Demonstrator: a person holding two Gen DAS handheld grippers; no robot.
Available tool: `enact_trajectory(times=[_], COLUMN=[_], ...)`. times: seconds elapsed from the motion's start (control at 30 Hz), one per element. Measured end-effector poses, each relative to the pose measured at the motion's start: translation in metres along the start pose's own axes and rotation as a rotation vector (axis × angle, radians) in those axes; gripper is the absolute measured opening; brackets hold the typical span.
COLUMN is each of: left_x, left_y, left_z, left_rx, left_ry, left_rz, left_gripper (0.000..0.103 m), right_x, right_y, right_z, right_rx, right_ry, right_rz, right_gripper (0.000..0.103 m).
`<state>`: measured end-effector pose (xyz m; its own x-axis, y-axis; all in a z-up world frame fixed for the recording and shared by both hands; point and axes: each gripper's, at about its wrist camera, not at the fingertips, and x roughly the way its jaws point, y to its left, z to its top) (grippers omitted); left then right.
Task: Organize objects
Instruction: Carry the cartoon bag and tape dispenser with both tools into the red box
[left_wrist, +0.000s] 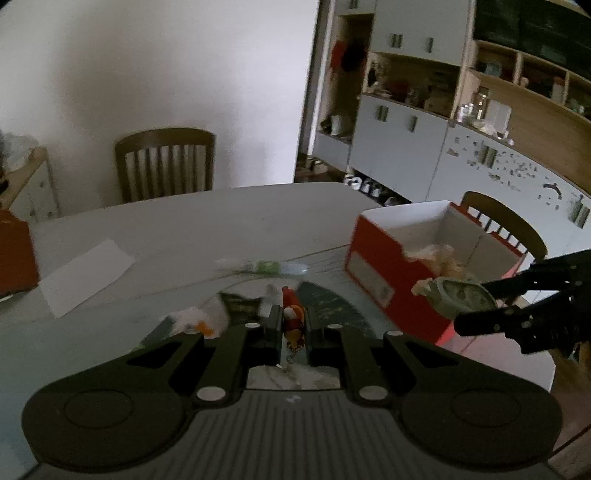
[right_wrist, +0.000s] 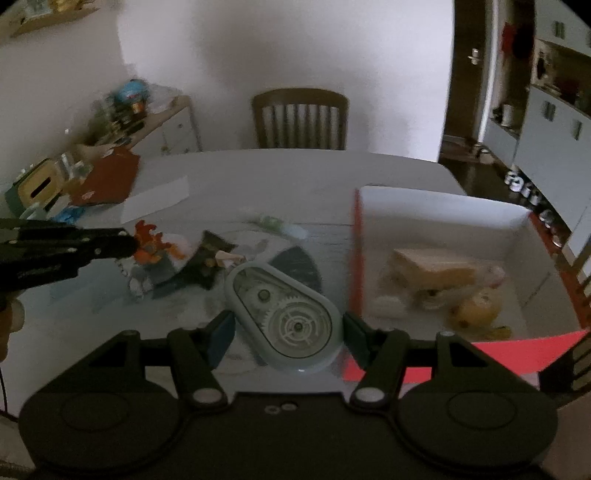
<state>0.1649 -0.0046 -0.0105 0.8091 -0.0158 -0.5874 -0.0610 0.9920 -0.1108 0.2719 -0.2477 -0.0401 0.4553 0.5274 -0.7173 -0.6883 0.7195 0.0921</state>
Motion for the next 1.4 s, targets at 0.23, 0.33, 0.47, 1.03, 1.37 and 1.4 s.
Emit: enact_trajectory(times=[0.23, 0.33, 0.47, 1.03, 1.37, 1.4], left_x=[0.013, 0.021, 0.034, 0.101, 0.162, 0.168], left_y=[-0.044, -0.063, -0.089, -0.200, -0.234, -0.236], left_z=[0.016, 0.024, 0.038, 0.087, 0.081, 0.079], left_rx=[0.038, 0.056, 0.073, 0.193, 0.258, 0.265], left_ry=[-0.013, -0.022, -0.029, -0.037, 0.057, 0.072], left_rz=[-0.029, -0.035, -0.053, -0.167, -0.204, -0.205], left_gripper=[0.011, 0.011, 0.011, 0.011, 0.011, 0.011], right_x=[-0.011, -0.013, -0.013, 0.010, 0.041, 0.044], right_y=[-0.046, -0.066, -0.095, -0.192, -0.215, -0.215], right_z=[0.001, 0.003, 0.005, 0.008, 0.005, 0.005], right_rx=[0.016, 0.019, 0.021, 0.053, 0.003, -0.004], right_ry=[-0.022, -0.028, -0.034, -0.017, 0.039, 0.045], right_rz=[-0.039, -0.056, -0.081, -0.146, -0.156, -0.156], right_gripper=[0.063, 0.063, 0.063, 0.063, 0.063, 0.063])
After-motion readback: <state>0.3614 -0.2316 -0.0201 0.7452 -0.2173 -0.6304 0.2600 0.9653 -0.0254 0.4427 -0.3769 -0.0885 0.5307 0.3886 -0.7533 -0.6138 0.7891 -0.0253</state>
